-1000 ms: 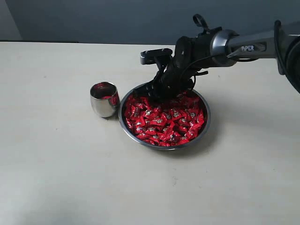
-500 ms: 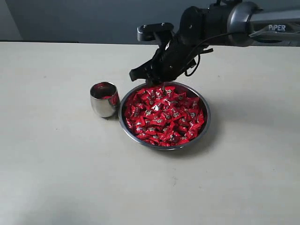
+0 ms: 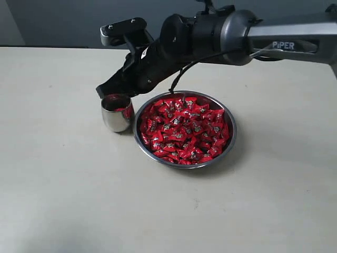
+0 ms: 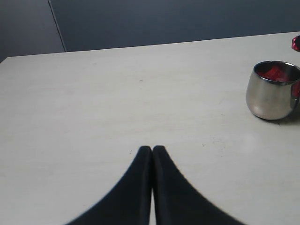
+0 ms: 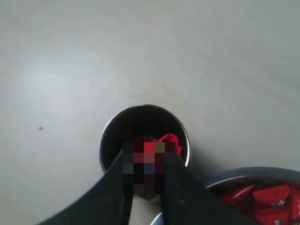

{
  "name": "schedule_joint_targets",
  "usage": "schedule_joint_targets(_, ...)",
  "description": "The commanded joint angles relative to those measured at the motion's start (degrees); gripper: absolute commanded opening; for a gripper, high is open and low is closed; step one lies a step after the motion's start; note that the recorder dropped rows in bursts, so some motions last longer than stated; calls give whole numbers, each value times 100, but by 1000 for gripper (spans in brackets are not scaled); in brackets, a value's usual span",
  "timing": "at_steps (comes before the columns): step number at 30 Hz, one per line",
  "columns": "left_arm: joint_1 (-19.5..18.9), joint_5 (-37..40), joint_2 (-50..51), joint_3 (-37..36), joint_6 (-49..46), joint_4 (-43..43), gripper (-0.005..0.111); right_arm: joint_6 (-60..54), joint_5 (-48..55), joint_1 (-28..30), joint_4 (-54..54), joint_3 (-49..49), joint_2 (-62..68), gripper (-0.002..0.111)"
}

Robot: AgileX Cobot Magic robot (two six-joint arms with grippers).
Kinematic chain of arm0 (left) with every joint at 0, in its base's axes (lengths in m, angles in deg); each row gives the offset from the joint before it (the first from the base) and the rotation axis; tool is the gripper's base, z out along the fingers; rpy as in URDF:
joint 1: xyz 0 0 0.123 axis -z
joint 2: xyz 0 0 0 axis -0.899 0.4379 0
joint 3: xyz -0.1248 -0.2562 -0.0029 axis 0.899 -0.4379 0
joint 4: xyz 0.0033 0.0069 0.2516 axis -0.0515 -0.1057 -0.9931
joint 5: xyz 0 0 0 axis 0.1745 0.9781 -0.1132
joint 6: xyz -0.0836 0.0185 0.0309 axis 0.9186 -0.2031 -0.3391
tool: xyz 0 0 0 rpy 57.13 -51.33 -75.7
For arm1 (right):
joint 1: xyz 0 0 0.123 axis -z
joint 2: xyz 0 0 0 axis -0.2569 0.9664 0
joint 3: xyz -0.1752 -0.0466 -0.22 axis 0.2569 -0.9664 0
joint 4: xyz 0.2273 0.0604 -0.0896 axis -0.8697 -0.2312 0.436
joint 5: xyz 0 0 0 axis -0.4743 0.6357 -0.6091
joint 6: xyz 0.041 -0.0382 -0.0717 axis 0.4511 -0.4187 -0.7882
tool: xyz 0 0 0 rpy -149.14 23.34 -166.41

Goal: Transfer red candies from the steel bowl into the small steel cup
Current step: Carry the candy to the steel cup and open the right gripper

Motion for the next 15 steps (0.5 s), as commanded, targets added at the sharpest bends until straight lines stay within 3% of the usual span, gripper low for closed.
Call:
schedule_joint_targets(1,31,-28,-27,48,7,-11,0,-46,146,-8,-144,382,249,-1)
schedule_joint_targets(15,31,-28,-27,48,7,-11,0,-46,381,-8,-97,844,719,-1)
